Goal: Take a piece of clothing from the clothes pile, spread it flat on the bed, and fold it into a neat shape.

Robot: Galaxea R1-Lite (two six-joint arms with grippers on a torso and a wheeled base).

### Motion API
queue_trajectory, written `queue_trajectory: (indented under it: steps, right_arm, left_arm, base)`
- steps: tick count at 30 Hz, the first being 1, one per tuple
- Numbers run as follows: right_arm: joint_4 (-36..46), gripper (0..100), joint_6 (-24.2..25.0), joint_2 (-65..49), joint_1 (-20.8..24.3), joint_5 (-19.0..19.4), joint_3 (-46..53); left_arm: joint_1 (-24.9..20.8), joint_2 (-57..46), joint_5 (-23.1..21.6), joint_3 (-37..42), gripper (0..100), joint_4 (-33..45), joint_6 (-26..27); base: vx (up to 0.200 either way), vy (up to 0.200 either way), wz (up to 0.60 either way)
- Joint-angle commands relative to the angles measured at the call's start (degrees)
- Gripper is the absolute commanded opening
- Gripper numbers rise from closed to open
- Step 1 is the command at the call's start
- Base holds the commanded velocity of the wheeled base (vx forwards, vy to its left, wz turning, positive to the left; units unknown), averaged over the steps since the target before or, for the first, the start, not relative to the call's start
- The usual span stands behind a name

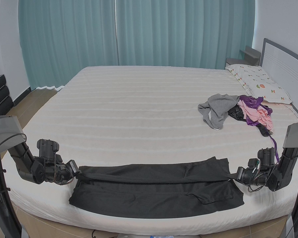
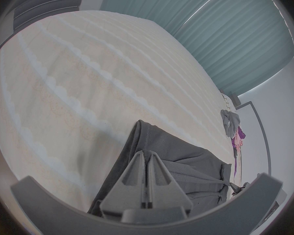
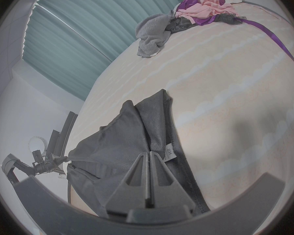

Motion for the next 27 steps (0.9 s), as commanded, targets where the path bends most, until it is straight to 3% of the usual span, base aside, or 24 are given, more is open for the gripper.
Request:
queue_trajectory:
  steps: [1,7,8,9,10,19,27]
  right_arm:
    - [-0.02,0,-0.29,1.17,-0.03,-0.06,0.51]
    - [-0.02,0,-0.73,1.79,0.06,-0.06,0.87]
    - [0.07,100,-1.0,1.87,0.06,-0.06,0.95]
    - [-0.02,100,-1.17,1.96,0.06,-0.06,0.95]
    - [0.07,100,-1.35,1.96,0.06,-0.06,0.95]
    - [-0.1,100,0.15,-1.64,-1.0,0.21,-0.1]
    - [0.69,100,8.58,-1.55,-0.56,-0.41,-5.64]
  left_arm:
    - [0.03,0.45,-0.01,0.59,0,0.0,0.04]
    - [-0.15,0.45,-0.01,1.12,0,0.0,0.22]
    - [-0.15,0.54,0.08,1.29,0,0.0,0.22]
    - [-0.24,0.63,-0.01,1.38,0,-0.09,0.22]
    - [-0.24,0.72,-0.01,1.47,100,-0.09,0.22]
    - [0.03,0.1,-0.01,1.12,100,-0.18,-0.13]
    - [0.64,-0.51,0.34,-3.1,100,0.08,-0.66]
  base:
    - [0.0,0.0,0.0]
    - [0.0,0.0,0.0]
    - [0.0,0.0,0.0]
    - [0.0,0.0,0.0]
    - [0.0,0.0,0.0]
    - [0.0,0.0,0.0]
    - [0.0,0.0,0.0]
